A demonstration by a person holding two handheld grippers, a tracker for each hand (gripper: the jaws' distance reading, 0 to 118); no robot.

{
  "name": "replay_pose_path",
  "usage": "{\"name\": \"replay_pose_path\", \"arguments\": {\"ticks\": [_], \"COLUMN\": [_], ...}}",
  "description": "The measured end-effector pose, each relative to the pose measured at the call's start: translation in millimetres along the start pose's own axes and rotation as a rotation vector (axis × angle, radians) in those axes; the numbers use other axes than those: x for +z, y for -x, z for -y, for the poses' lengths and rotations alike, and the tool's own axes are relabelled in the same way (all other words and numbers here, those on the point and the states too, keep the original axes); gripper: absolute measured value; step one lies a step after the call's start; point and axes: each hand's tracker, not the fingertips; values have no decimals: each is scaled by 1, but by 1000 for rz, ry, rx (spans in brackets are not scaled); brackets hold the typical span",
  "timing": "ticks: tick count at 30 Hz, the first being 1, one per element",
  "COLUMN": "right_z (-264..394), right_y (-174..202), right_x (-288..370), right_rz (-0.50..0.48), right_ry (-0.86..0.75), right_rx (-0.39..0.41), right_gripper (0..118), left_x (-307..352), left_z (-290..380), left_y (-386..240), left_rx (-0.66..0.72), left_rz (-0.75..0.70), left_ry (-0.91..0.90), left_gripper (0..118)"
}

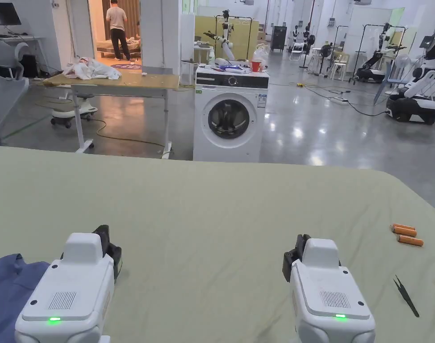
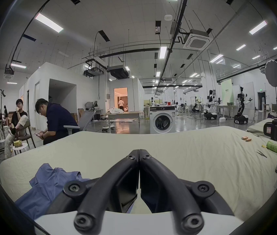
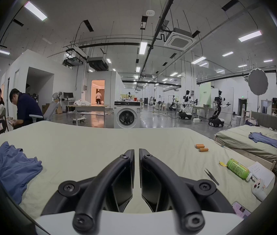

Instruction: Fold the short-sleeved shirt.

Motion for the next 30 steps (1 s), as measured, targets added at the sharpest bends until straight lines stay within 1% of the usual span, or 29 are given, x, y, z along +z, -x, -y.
{"name": "replay_pose_path", "arguments": {"ticks": [5, 7, 10, 12, 13, 14, 15, 16, 17, 18, 19, 20, 21, 22, 23, 24, 25, 26, 27, 28, 29, 30], "right_z": [0, -2, -7, -11, -13, -15, -17, -22, -27, -34, -39, -41, -38, -32, -24, -15, -6, -2, 0, -2, -3, -4], "right_y": [-2, -7, -18, -28, -32, -36, -38, -38, -34, -27, -16, -4, 12, 23, 31, 35, 39, 40, 40, 39, 38, 38], "right_x": [-2, -1, -1, 1, 1, 1, 0, -1, -3, -5, -6, -7, -8, -8, -8, -8, -7, -7, -5, -4, -5, -5], "right_rz": [-15, -26, -31, -60, -71, -86, -90, -92, -116, -144, -157, -157, -151, -126, -105, -95, -80, -79, -87, -107, -111, -108], "right_ry": [29, 38, 34, 33, 26, 23, 24, 21, 13, 11, 7, 13, 26, 13, -14, -54, -87, -100, -120, -114, -103, -86], "right_rx": [2, -87, -261, -440, -509, -576, -594, -544, -447, -255, -20, 216, 475, 693, 869, 1038, 1176, 1249, 1274, 1221, 1189, 1129], "right_gripper": [5, 5, 5, 5, 4, 4, 4, 4, 4, 4, 4, 4, 4, 4, 4, 4, 4, 4, 4, 4, 4, 4], "left_x": [1, 0, -3, -2, -2, 0, 1, 2, 2, 4, 5, 5, 4, 0, -2, -3, -5, -7, -8, -9, -9, -9], "left_z": [1, 1, 1, 1, 1, 0, -2, -6, -9, -14, -16, -15, -12, -7, -2, 3, 6, 10, 12, 13, 13, 13], "left_y": [1, 4, 17, 28, 33, 34, 34, 30, 25, 14, 1, -8, -18, -25, -29, -30, -30, -29, -29, -29, -29, -27], "left_rx": [6, 69, 279, 459, 545, 597, 602, 509, 379, 157, -103, -311, -529, -696, -821, -914, -980, -1034, -1066, -1084, -1076, -1054], "left_rz": [6, 26, 36, 53, 69, 80, 85, 98, 100, 95, 78, 67, 54, 48, 47, 53, 53, 44, 30, 23, 23, 25], "left_ry": [8, 15, 44, 36, 30, 24, 22, 16, 14, 12, 13, 19, 34, 37, 27, 3, 1, 7, 11, 1, -3, 0], "left_gripper": [0, 0, 0, 0, 0, 0, 0, 0, 0, 0, 0, 0, 0, 0, 0, 0, 0, 0, 0, 0, 0, 0]}}
